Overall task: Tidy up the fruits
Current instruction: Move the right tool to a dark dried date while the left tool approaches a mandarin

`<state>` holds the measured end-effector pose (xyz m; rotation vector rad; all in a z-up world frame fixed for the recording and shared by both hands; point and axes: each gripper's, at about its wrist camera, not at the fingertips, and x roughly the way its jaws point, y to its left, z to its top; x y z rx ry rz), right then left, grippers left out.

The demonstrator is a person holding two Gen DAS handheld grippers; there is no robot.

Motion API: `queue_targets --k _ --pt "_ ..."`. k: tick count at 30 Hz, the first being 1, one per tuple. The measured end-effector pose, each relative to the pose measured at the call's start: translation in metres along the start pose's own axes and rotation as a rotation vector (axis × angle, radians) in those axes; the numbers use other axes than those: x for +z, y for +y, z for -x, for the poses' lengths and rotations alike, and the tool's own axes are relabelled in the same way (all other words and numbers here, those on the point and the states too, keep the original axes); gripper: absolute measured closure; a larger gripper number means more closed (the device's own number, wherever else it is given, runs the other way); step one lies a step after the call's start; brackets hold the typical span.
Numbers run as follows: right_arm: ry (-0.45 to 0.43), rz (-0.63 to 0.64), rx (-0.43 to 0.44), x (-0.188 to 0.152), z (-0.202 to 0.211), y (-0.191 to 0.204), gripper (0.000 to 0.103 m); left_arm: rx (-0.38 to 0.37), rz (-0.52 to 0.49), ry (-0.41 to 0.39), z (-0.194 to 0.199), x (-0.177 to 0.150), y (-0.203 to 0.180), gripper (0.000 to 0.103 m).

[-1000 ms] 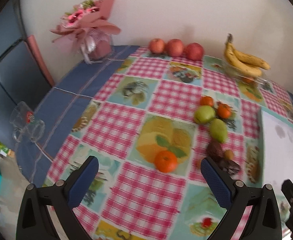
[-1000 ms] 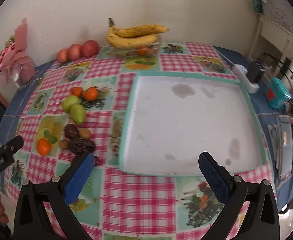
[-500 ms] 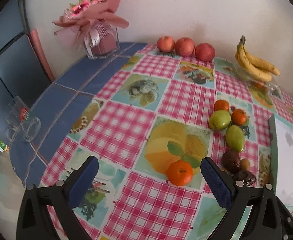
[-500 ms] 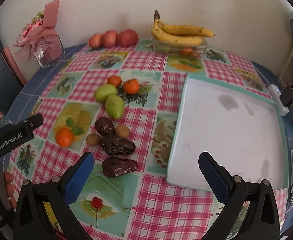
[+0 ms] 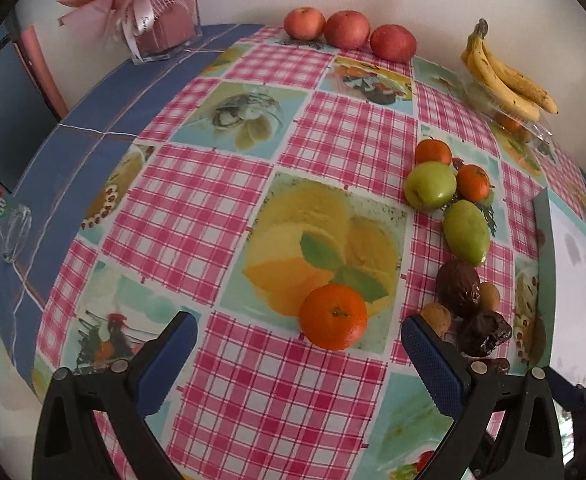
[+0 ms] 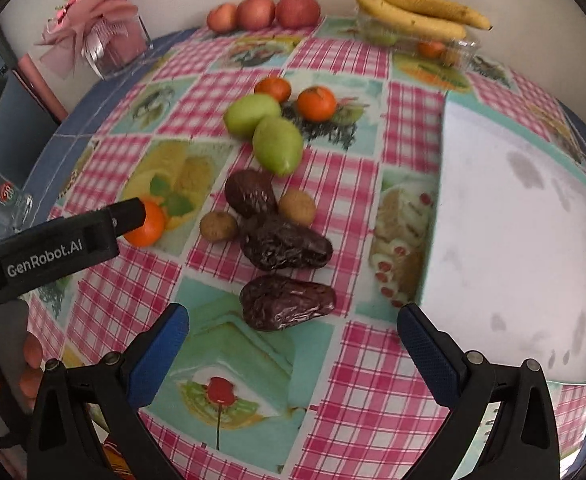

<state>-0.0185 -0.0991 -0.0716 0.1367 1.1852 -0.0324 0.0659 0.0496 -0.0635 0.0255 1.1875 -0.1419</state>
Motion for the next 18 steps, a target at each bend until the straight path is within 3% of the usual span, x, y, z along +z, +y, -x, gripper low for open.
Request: queue_targets --k 3,8,10,12,17,18 --pt "0.019 -0.006 0.014 0.0 -0.007 0.001 0.0 -0.034 0.004 0.018 -0.005 0.001 -0.001 0.002" --pt "0.032 -0.004 0.018 0.0 -0.01 0.001 0.001 -0.062 0.017 0.057 -0.016 0.003 -0.001 0.021" --pt "0.028 0.001 0.013 0.0 -0.009 0.001 0.01 -0.073 0.034 0.071 -0.019 0.002 0.002 0.029" --pt "0.027 0.001 0.014 0.0 -0.009 0.001 0.026 -0.083 0.05 0.077 -0.02 0.001 0.004 0.036" --pt "0.033 0.0 0.009 0.001 -0.01 0.0 0.039 -0.129 0.043 0.075 -0.017 0.0 0.001 0.06" --pt "0.033 0.0 0.008 0.001 -0.01 0.0 0.04 -0.132 0.039 0.075 -0.016 0.0 0.001 0.061"
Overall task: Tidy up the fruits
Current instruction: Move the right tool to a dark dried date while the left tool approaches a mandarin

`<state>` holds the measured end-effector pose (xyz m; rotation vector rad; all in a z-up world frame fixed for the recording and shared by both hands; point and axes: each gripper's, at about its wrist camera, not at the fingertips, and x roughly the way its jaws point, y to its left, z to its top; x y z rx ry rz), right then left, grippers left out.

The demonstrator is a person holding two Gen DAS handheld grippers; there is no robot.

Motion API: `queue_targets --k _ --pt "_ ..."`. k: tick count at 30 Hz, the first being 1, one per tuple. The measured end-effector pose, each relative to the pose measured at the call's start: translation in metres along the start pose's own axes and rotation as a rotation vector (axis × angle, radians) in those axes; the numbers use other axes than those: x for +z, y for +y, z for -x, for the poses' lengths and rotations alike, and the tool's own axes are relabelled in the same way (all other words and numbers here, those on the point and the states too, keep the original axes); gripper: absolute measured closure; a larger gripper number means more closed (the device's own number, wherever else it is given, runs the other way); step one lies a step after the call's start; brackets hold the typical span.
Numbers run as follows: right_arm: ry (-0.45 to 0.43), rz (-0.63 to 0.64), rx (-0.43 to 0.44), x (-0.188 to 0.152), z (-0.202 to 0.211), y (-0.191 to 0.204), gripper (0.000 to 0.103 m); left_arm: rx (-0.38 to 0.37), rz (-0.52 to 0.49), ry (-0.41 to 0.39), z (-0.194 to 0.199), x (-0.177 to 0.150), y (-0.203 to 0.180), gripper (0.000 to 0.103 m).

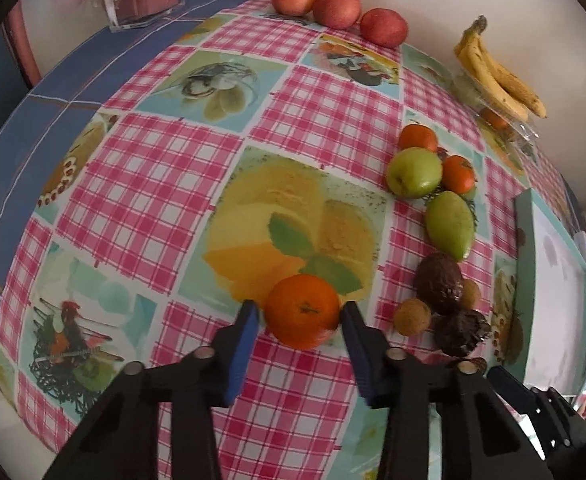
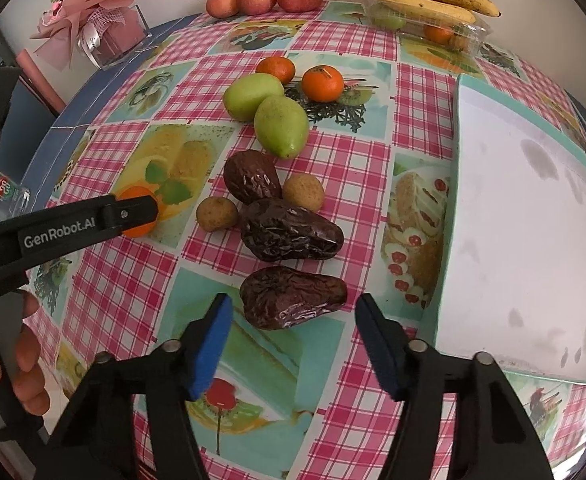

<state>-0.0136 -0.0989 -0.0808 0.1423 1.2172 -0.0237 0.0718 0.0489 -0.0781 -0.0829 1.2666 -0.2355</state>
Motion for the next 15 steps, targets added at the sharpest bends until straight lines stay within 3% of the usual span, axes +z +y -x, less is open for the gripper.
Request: queue_targets --k 9,11,15 --pt "0.0 -0.005 0.008 -0.002 0.001 -0.001 0.049 -0.001 0.001 -0.02 0.007 -0.004 0.003 0.062" --pt "-0.007 -0.004 0.013 -0.002 0.002 -0.001 0.061 -0.003 0.001 -0.033 0.012 -0.005 0.003 0.062" --pt "-0.029 -0.001 0.017 -0.002 0.009 -0.001 0.063 -0.006 -0.001 -0.049 0.015 -0.004 0.002 0.062"
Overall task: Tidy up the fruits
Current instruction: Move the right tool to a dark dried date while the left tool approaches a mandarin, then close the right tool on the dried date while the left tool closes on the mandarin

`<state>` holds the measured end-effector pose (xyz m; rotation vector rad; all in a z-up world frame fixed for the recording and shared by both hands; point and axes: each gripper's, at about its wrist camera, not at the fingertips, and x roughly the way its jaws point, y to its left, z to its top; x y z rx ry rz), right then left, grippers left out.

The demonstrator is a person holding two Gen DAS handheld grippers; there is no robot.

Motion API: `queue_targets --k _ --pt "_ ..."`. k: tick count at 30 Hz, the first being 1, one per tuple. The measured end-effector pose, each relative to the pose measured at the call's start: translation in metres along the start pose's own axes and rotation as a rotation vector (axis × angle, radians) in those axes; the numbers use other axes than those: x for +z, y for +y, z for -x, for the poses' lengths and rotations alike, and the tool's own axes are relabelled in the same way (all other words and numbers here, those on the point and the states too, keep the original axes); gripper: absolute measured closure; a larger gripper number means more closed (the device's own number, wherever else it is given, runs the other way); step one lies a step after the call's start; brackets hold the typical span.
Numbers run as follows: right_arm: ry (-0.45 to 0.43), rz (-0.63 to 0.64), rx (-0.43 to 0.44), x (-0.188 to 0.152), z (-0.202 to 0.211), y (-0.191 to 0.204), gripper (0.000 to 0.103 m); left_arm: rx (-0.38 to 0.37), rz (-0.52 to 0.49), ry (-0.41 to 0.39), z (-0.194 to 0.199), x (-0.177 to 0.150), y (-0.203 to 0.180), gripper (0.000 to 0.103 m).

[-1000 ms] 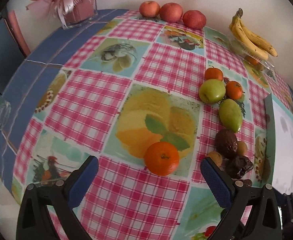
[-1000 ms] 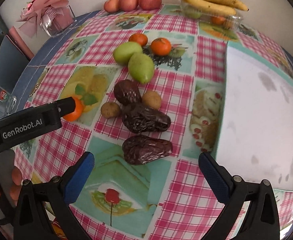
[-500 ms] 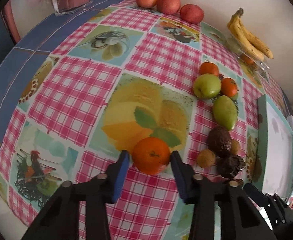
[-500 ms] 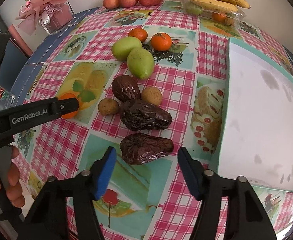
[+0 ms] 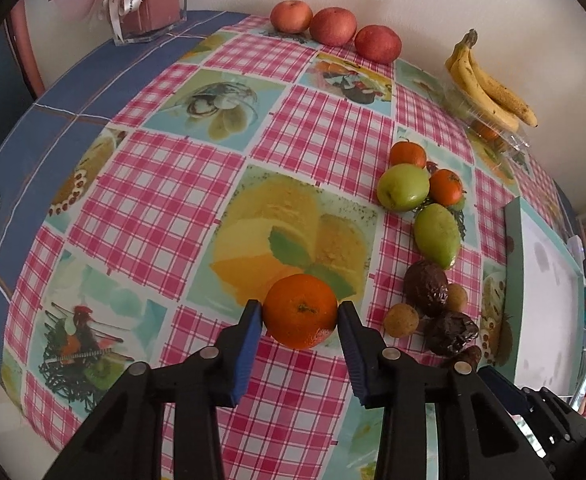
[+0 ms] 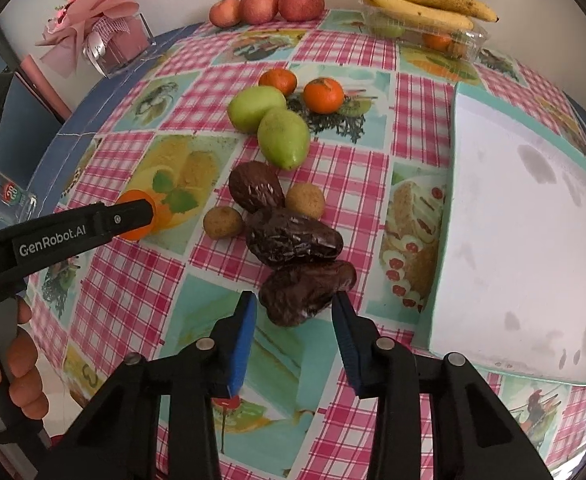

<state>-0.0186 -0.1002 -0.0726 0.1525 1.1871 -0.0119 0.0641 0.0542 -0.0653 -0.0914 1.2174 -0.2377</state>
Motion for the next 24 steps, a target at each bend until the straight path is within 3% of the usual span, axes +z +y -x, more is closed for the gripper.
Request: queue_targets --k 8,11,24 --pt "0.016 -0.027 -0.002 -0.001 -0.003 -0.005 0.062 -0.005 0.008 0.003 0.0 0.0 0.001 0.062" --pt "0.022 -0.022 -0.02 -0.001 -0.005 -0.005 0.048 -0.006 0.01 0.002 0.001 0.0 0.001 0.062" --pt "0.036 0.053 -0.071 0.002 -0.025 -0.002 0.048 -0.012 0.008 0.007 0.0 -0.001 0.0 0.062"
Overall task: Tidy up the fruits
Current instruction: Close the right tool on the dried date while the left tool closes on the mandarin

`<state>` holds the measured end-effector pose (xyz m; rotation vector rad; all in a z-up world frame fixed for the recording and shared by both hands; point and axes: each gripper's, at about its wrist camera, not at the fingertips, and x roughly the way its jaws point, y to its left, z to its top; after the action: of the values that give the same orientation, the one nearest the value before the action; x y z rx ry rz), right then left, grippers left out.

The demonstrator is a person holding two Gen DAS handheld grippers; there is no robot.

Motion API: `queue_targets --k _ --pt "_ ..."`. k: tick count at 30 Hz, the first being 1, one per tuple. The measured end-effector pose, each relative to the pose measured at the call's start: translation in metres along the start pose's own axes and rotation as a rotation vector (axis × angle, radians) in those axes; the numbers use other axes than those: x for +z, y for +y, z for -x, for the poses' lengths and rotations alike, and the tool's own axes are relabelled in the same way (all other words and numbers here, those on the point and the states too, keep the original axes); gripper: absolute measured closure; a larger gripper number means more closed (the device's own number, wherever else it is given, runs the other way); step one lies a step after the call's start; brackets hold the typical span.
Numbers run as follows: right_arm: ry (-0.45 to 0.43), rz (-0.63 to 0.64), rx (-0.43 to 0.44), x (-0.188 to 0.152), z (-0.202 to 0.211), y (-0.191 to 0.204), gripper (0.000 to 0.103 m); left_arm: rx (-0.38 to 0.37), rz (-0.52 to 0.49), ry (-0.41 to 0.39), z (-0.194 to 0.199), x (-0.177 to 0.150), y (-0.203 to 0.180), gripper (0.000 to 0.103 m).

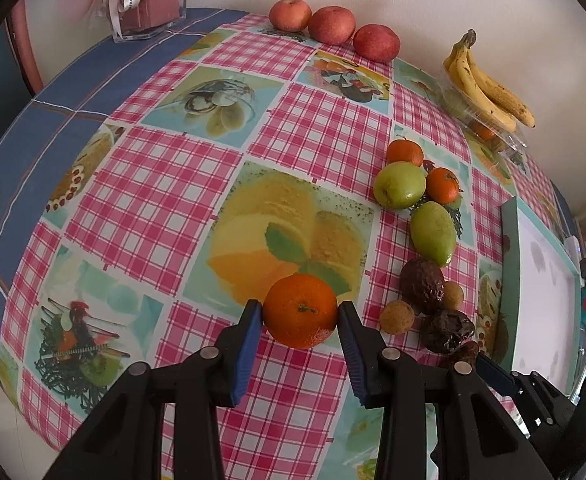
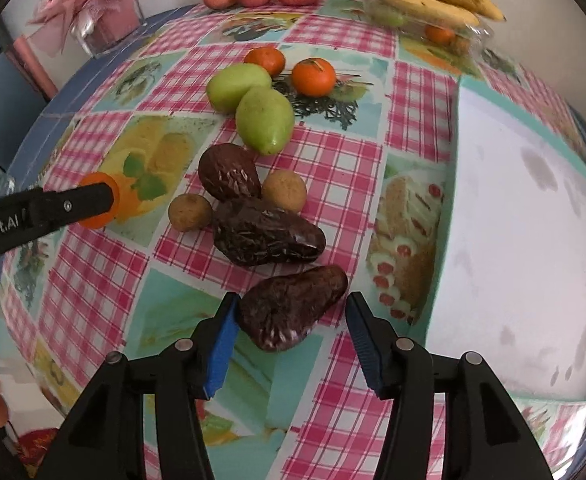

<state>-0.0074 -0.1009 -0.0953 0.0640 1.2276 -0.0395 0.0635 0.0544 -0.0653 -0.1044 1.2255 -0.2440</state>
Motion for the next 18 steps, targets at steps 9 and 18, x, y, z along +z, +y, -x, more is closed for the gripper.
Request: queue_targets --k 9,18 --pt "-0.006 0.04 -0.024 -0.0025 -0.0002 0.0024 0.049 -0.001 -0.001 0.003 -0.0013 -0.0007 -0.0001 0.062" --pt "-0.011 0.032 -0.018 -0.0012 -0.0001 0.0015 0.06 -0.001 -0.001 0.002 -0.0013 -0.0011 0.0004 0.062"
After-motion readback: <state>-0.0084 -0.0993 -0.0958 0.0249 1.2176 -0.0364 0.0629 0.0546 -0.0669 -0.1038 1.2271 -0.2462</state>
